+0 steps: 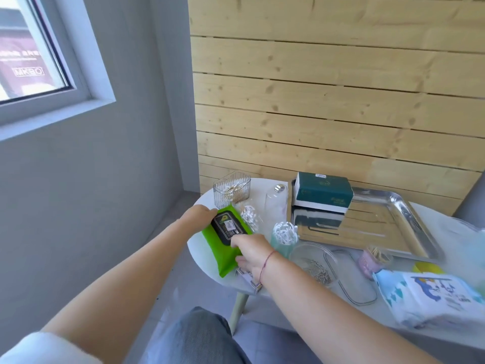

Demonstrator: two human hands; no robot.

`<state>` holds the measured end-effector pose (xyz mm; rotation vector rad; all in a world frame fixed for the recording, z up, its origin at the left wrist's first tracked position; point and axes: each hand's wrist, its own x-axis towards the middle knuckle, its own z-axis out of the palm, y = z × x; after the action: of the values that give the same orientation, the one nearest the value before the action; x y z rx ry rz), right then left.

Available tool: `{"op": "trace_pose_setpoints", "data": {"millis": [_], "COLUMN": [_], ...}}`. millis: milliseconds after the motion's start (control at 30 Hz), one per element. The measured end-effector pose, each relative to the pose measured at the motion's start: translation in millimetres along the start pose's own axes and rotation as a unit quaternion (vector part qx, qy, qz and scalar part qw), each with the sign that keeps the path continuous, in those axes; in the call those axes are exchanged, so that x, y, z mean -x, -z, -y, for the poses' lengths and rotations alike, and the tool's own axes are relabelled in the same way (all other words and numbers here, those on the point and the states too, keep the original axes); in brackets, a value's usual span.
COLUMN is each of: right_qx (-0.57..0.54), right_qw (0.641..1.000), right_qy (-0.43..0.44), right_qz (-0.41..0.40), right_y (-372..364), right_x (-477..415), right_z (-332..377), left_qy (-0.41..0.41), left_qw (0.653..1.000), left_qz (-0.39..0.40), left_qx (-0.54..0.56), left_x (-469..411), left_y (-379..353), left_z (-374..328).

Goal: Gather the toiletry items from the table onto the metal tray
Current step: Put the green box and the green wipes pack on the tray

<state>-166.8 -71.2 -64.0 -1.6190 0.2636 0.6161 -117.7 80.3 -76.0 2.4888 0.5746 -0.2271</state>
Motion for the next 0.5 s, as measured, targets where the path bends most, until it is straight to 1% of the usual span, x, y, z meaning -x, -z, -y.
{"op": "trace_pose_setpoints", "data": {"millis": [67, 133, 200, 267, 333, 400, 433, 500], "right_qx": [-0.035, -0.048, -0.045, -0.045, -0.052, -0.059, -0.062, -0.048], "right_qw": [0.999, 0.999, 0.999, 0.999, 0.998, 0.996, 0.996, 0.995], "right_qy": [-0.002, -0.007, -0.013, -0.013, -0.022, -0.017, -0.001, 0.059], "right_qz": [0.001, 0.003, 0.011, 0.017, 0.035, 0.061, 0.067, 0.064], "right_y": [-1, -3, -3, -1, -1, -5, -7, -6], "right_x": [2, 2, 3, 3, 6, 13, 17, 26], "right_z": [2, 2, 0, -2, -3, -1, 2, 10], "left_qy": [0.008, 0.032, 0.057, 0.08, 0.085, 0.081, 0.078, 0.068], "left_qw": [1.0, 0.999, 0.996, 0.988, 0.985, 0.982, 0.978, 0.963], "left_qz": [0.024, 0.037, 0.07, 0.104, 0.101, 0.077, 0.067, 0.046], "left_qx": [-0.016, -0.006, 0.025, 0.079, 0.115, 0.15, 0.18, 0.256], "left_x": [3, 3, 4, 5, 8, 12, 16, 25], "left_y": [5, 10, 17, 24, 30, 37, 42, 53], "left_z": [-5, -2, 8, 20, 31, 39, 41, 45]}}
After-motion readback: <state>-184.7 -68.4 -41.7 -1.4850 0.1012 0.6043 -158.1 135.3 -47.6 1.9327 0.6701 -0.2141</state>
